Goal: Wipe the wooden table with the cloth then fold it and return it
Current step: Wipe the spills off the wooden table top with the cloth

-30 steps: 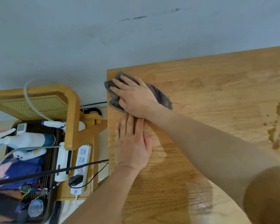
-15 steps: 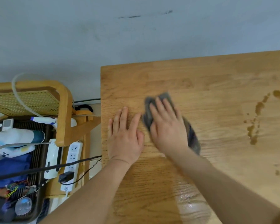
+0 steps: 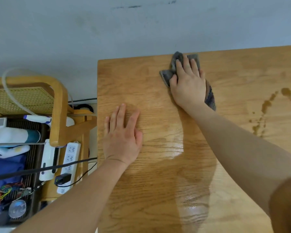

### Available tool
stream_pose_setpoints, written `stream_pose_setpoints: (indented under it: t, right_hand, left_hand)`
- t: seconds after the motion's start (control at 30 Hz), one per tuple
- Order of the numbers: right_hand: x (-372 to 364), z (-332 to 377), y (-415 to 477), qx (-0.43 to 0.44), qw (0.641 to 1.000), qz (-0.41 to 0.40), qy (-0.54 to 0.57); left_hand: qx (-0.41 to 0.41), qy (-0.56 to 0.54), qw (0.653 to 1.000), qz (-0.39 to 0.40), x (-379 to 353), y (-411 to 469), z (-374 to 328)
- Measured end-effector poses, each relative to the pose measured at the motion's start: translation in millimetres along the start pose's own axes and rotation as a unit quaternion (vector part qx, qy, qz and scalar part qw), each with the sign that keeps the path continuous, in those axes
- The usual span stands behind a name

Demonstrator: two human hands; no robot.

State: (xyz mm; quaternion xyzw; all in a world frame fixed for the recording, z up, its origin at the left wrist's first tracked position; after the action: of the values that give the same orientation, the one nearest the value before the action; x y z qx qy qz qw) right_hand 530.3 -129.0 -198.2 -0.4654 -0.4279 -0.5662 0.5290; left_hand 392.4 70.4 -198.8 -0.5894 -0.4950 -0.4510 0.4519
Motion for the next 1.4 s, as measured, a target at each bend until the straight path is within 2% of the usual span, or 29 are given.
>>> stream_pose_setpoints:
  t: [0.1, 0.2, 0.27, 0.33, 0.4, 0.5, 0.57, 0.6, 0.67, 0.77, 0.9, 0.97, 1.03, 1.2, 1.27, 1.33, 1.4]
  right_hand:
    - [-2, 26, -75, 0.119, 0.993, 0.020, 0.012]
    - [-3, 38, -167, 0.230, 0.970, 0.063, 0.040]
    - [-2, 28, -193, 0.297, 0.950, 0.079, 0.050]
    - [-3, 15, -183, 0.344, 0.933, 0.094, 0.047]
    - [-3, 4, -144, 0.303, 0.949, 0.075, 0.040]
    - [4, -15, -77, 0.098, 0.994, 0.015, 0.045]
    - [3, -20, -68, -0.014, 0.999, -0.003, 0.042]
    - [1, -16, -74, -0.039, 0.998, -0.006, 0.041]
    - [-1, 0, -107, -0.031, 0.998, -0.001, 0.046]
    - [0, 15, -187, 0.040, 0.998, 0.017, 0.053]
    - [4, -6, -316, 0.058, 0.996, 0.040, 0.052]
    - [9, -18, -351, 0.071, 0.996, 0.042, 0.043]
    - [8, -25, -353, 0.056, 0.997, 0.036, 0.033]
    - [-2, 4, -299, -0.096, 0.995, -0.004, 0.029]
    - [-7, 20, -278, -0.122, 0.992, -0.012, 0.039]
    - [-10, 28, -283, -0.090, 0.995, -0.007, 0.036]
    - [-7, 27, -315, -0.001, 0.999, 0.014, 0.034]
  left_hand:
    - [0.001, -0.005, 1.000, -0.017, 1, -4, -1]
    - [0.007, -0.015, 0.999, -0.030, 4, -2, 0]
    - [0.005, -0.014, 0.999, -0.031, 3, -1, 0]
    - [0.004, -0.014, 0.999, -0.034, 4, -2, -2]
    - [0.005, -0.017, 0.999, -0.035, 5, -1, -2]
    - [0.000, -0.010, 0.999, -0.031, 5, 1, -1]
    - [-0.006, -0.003, 1.000, -0.030, 4, -1, -1]
    - [-0.005, -0.002, 1.000, -0.030, 4, -1, -1]
    - [-0.003, -0.006, 1.000, -0.029, 3, -3, -1]
    - [-0.002, -0.015, 1.000, -0.027, 4, -3, -1]
    - [-0.004, -0.025, 0.999, -0.024, 2, -4, 0]
    - [-0.010, -0.024, 0.999, -0.021, 3, -5, 0]
    - [-0.025, -0.021, 0.999, -0.016, 2, -5, -1]
    - [-0.046, -0.023, 0.999, 0.012, -7, -38, -11]
    - [-0.069, -0.020, 0.997, 0.022, -12, -70, -23]
    - [-0.086, -0.016, 0.996, 0.033, -16, -100, -30]
    - [-0.100, -0.018, 0.994, 0.047, -19, -127, -31]
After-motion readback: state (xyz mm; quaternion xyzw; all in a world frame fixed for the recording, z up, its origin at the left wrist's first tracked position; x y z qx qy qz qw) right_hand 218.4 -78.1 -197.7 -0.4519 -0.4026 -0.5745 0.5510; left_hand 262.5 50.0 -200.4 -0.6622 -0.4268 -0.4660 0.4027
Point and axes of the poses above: each hand's wrist, its own y-axis towards the middle knuckle, its own x-axis out of the back of the hand, z = x × y, the point moved 6 cm from there along y, towards the middle knuckle, and after that the axes turned 2 degrees about -x, right-handed, at the moved point
